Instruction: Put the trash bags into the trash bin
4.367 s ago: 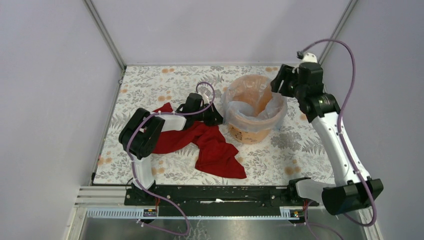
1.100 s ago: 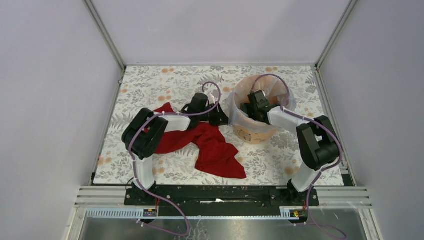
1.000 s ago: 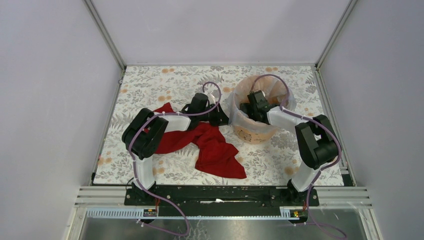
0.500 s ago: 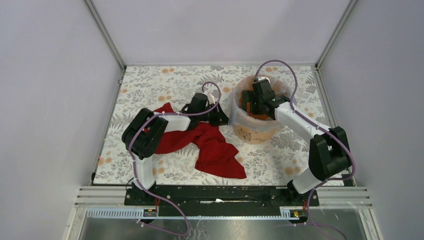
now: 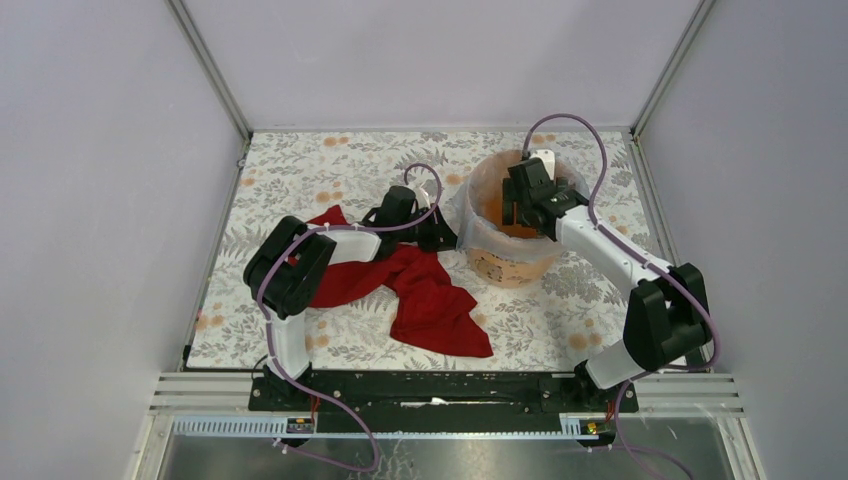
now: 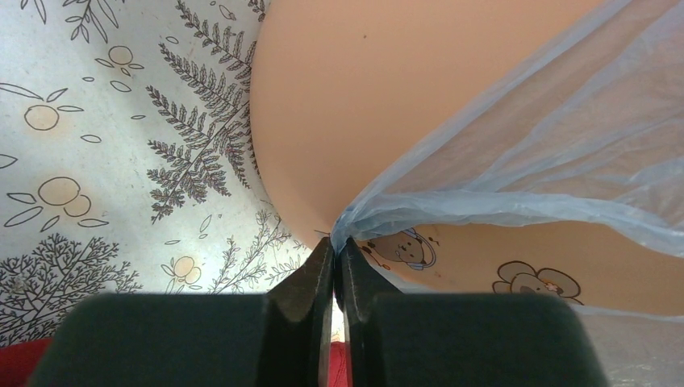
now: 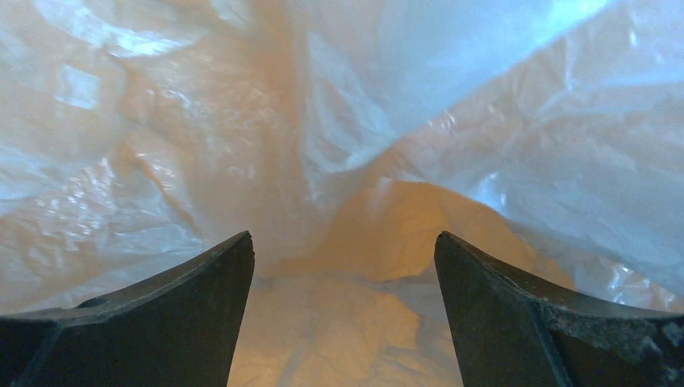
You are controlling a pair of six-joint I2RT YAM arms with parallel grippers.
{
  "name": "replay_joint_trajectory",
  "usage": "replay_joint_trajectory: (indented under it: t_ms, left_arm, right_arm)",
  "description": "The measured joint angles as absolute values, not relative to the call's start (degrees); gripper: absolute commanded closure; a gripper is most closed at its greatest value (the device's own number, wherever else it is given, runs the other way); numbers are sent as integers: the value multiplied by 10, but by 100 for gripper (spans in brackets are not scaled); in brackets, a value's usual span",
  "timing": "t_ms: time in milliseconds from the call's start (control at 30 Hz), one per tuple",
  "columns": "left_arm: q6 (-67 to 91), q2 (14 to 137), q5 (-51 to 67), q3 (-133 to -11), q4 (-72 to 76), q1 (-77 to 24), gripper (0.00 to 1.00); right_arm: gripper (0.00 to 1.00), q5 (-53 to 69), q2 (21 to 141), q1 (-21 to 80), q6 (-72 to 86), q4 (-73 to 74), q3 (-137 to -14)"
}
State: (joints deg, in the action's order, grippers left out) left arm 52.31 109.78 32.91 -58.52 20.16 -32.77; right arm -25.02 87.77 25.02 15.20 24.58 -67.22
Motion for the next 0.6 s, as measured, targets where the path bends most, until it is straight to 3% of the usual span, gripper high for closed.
replay_joint_trajectory:
  t_ms: [600]
  left_arm:
    - [519, 1104, 327, -591, 194, -332, 86]
  right_arm:
    - [12, -151, 916, 262, 180, 190, -630]
